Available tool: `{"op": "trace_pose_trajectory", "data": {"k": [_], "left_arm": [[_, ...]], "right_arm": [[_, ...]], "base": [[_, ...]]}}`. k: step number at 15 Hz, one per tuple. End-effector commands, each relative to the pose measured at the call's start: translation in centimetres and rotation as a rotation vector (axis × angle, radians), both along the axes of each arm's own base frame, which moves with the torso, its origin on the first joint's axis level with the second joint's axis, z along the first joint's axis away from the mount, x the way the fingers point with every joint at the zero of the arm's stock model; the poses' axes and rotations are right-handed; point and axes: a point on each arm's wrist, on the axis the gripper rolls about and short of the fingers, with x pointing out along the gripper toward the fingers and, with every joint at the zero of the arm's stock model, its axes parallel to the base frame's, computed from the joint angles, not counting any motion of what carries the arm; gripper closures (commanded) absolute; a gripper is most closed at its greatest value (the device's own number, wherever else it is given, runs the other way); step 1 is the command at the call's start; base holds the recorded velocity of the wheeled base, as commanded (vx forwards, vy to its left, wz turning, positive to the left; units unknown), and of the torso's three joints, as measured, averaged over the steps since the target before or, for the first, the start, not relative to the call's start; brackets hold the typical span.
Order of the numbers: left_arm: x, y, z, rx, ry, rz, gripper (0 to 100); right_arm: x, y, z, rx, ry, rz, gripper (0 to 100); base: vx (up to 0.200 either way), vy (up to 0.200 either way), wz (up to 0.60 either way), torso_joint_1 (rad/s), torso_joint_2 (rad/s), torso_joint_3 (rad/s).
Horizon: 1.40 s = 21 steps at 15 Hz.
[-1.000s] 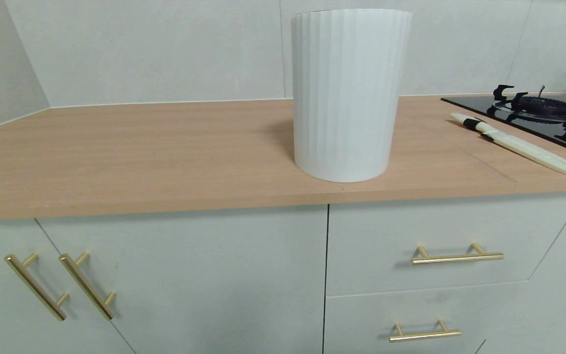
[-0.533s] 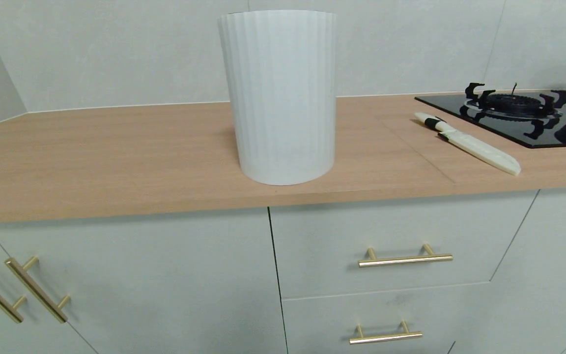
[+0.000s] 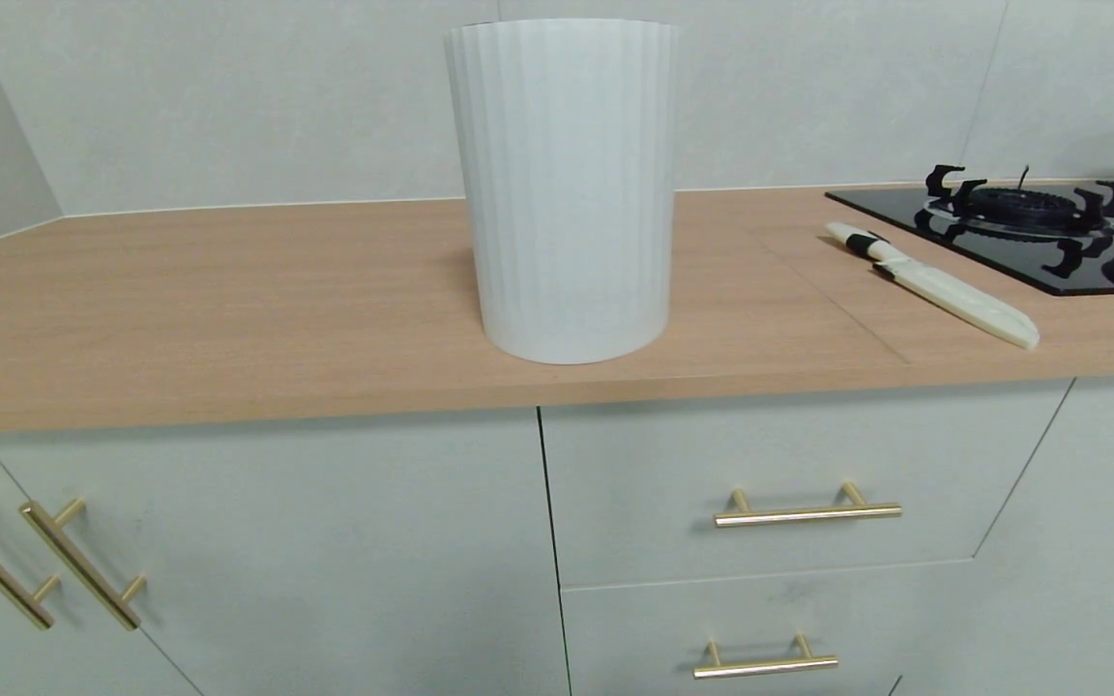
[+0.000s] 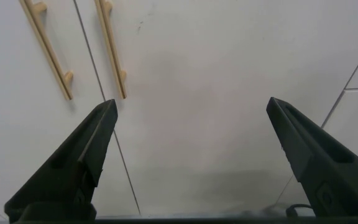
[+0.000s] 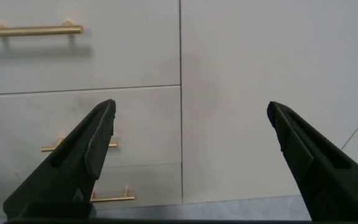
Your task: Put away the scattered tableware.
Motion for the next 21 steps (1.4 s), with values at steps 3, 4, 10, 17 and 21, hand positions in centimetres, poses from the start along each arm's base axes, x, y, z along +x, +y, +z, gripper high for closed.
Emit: {"op": "trace_pose_trajectory", "data": {"k": [3, 4, 10, 17, 21], "left_arm": [[0.01, 0.00, 0.01, 0.000, 0.001, 0.000, 0], [0.00, 0.00, 0.00, 0.000, 0.000, 0.000, 0], [0.00, 0.00, 0.00, 0.000, 0.000, 0.000, 0], [0.00, 0.00, 0.00, 0.000, 0.000, 0.000, 0], [0.00, 0.00, 0.00, 0.000, 0.000, 0.000, 0]], "right_arm": [[0.01, 0.00, 0.00, 0.000, 0.001, 0.000, 0], [0.01, 0.00, 0.00, 0.000, 0.001, 0.000, 0], [0.01, 0.00, 0.00, 0.000, 0.001, 0.000, 0], [0.01, 0.00, 0.00, 0.000, 0.001, 0.000, 0], [0.01, 0.00, 0.00, 0.000, 0.001, 0.000, 0]], "base": [[0.000, 0.000, 0.00, 0.000, 0.00, 0.000], [0.000, 0.000, 0.00, 0.000, 0.00, 0.000], [0.000, 0.000, 0.00, 0.022, -0.09, -0.067], [0.000, 0.000, 0.00, 0.134, -0.42, -0.286], [0.000, 0.000, 0.00, 0.189, -0.47, -0.288]]}}
